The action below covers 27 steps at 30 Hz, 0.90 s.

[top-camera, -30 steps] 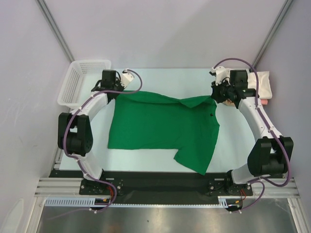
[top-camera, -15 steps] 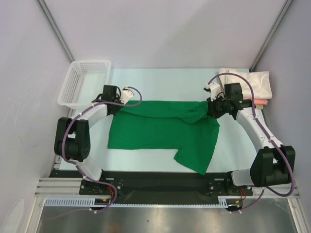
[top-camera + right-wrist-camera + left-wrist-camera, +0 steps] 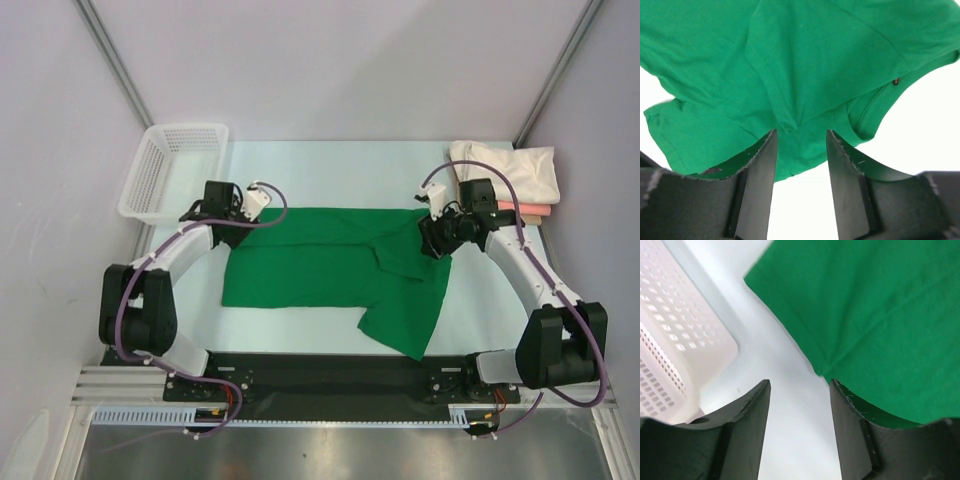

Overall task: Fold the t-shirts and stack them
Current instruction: Fold the tshirt

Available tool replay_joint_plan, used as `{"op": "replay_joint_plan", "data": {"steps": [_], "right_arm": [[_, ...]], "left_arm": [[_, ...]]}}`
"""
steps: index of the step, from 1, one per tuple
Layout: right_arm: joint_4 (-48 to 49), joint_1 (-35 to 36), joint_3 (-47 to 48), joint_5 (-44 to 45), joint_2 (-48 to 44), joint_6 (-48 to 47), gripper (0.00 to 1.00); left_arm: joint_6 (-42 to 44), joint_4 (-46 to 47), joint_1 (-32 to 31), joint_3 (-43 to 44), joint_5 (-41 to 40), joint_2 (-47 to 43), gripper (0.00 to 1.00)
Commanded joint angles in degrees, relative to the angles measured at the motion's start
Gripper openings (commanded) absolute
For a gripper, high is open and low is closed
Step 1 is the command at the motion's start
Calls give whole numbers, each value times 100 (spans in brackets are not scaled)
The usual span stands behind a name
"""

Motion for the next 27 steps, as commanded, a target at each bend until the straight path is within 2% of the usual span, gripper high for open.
{"op": "replay_joint_plan", "data": {"steps": [1,6,9,20,24,27], "right_arm": [[467,-15,322,-31,239,-76,49],[355,169,936,-373,1371,-313,47],[310,301,1114,-497,1864,-375,44],[740,1294,1096,-549,2199,-621,40],[793,1435,1149,-663,2349,-604,31],[758,1505,1219,-725,2551,-630,29]], "left_arm": [[-310,22,19,555,174,424,56],[-696,-163,-34,1327,394,1231,53],[-986,-523,-61,1819,630,1829,48],[-1461,-778,-104,2173,965,2508,43],[-1488,-770,-104,2190,974,2526,43],[-1488,-796,-104,2243,956,2552,43]]}}
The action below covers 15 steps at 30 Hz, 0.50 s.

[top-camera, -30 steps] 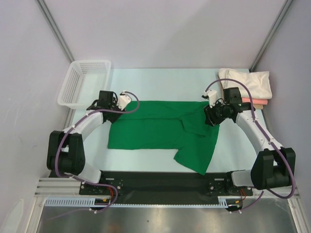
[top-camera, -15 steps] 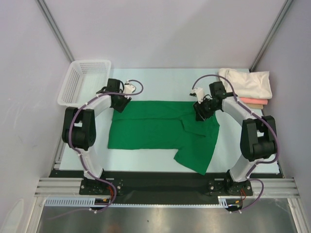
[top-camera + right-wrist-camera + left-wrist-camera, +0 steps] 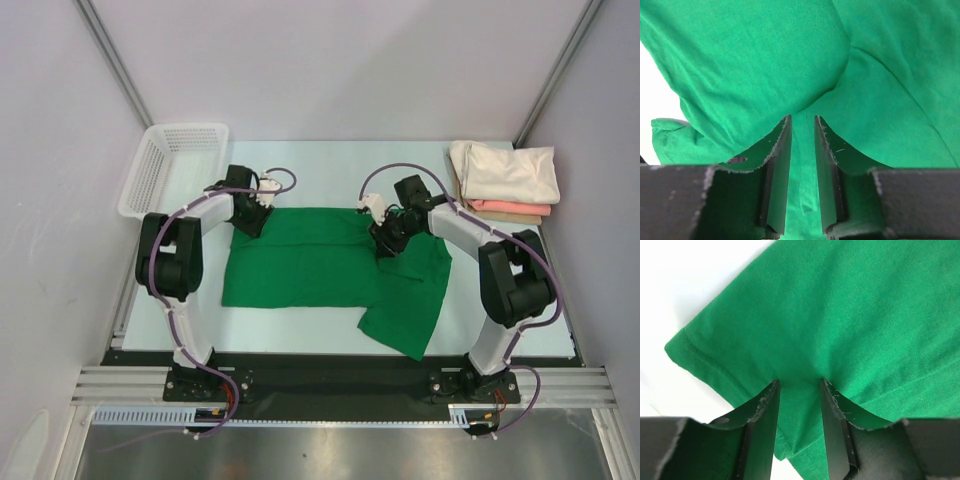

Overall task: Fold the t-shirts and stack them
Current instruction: Fold the tshirt

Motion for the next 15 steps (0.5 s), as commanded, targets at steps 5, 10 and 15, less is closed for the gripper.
{"op": "replay_joint_plan", "data": {"steps": [5,10,15], "right_arm": [[94,142,376,-199,476,-97,29],[129,177,403,-137,661,-114,28],[181,168,333,134,670,-114,28]], "left_arm": [[-135,-64,-39,309,163,102,42],[-152,-90,-39,309,172,111,42],[-152,-73,-39,248,180,85,42]]}}
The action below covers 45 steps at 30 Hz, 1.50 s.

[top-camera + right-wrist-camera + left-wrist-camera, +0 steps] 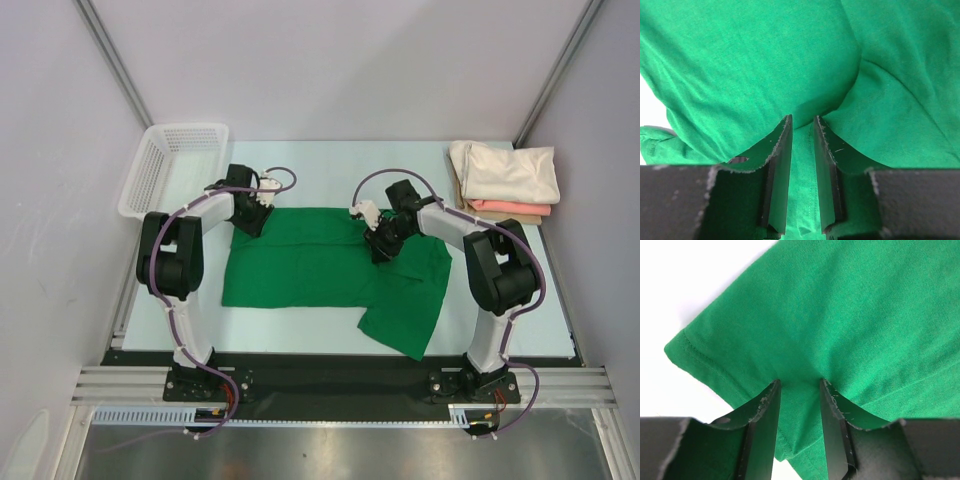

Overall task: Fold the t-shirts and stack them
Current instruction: Fold the tshirt

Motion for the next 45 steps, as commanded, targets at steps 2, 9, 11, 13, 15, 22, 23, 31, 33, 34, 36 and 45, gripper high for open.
{"op": "replay_joint_plan", "data": {"steps": [2,9,11,13,15,22,23,31,33,34,36,45], "right_arm": [[181,-9,92,284,-54,-90,28],[287,-114,39,724,-71,-117,31],[331,-149,30,794,-98,-108,31],[340,-176,48,803,-115,-117,32],[349,-202,56,768,-142,-99,34],[305,-79,13,759,-98,-117,36],[270,-70,-5,785,-98,-143,36],[296,-26,-260,1329,-308,-258,34],[296,-26,-304,1514,-300,-222,34],[270,-26,-321,1576,-300,-214,33],[313,-44,-408,1655,-353,-222,29],[112,105,-365,1507,-808,-284,2]], "left_arm": [[-113,4,-39,141,172,21,42],[-192,39,-39,141,224,48,42],[-210,48,-39,123,251,39,41],[-210,48,-39,106,251,21,41],[-210,65,-39,88,251,12,41],[-236,74,-39,44,286,4,41],[-236,74,-48,27,286,-5,41],[-219,118,-48,-18,286,-31,41],[-236,127,-39,-18,286,-32,41],[-245,136,-48,-18,286,-23,41],[-254,153,-48,-9,295,-14,41],[-184,179,-39,-44,251,-49,40]]}}
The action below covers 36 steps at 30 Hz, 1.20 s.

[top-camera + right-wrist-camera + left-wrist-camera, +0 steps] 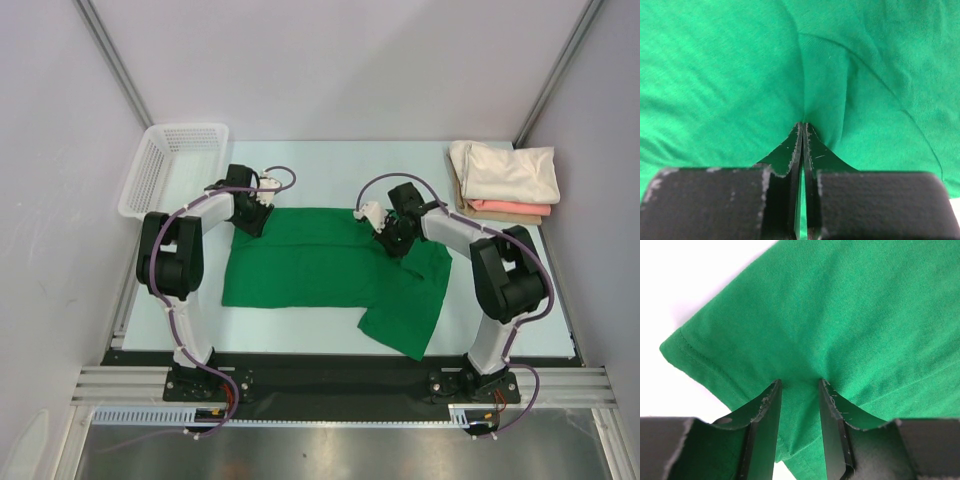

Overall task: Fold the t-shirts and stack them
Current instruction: Fold the tshirt

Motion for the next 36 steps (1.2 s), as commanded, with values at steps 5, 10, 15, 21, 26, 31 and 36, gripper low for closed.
{"op": "replay_joint_plan", "data": {"steps": [5,10,15,21,26,31,36], "right_arm": [[-758,222,94,-627,-785,-76,0],[-1014,292,120,-1023,-786,-15,0],[-1268,275,383,-1392,-592,-164,11],[-1164,275,928,-1639,-337,116,13],[-830,170,1123,-1191,-310,266,29],[-356,-506,991,-1085,-48,775,30],[-311,-1192,1306,-980,383,715,30]], "left_arm": [[-13,245,-43,-99,115,-58,40],[-92,289,-43,-73,133,-5,40],[-31,281,-43,-64,89,4,40],[-21,281,-35,6,54,39,40],[-4,254,-43,112,62,56,40],[57,123,-35,532,-25,232,41],[180,-71,27,1061,-96,583,41]]}}
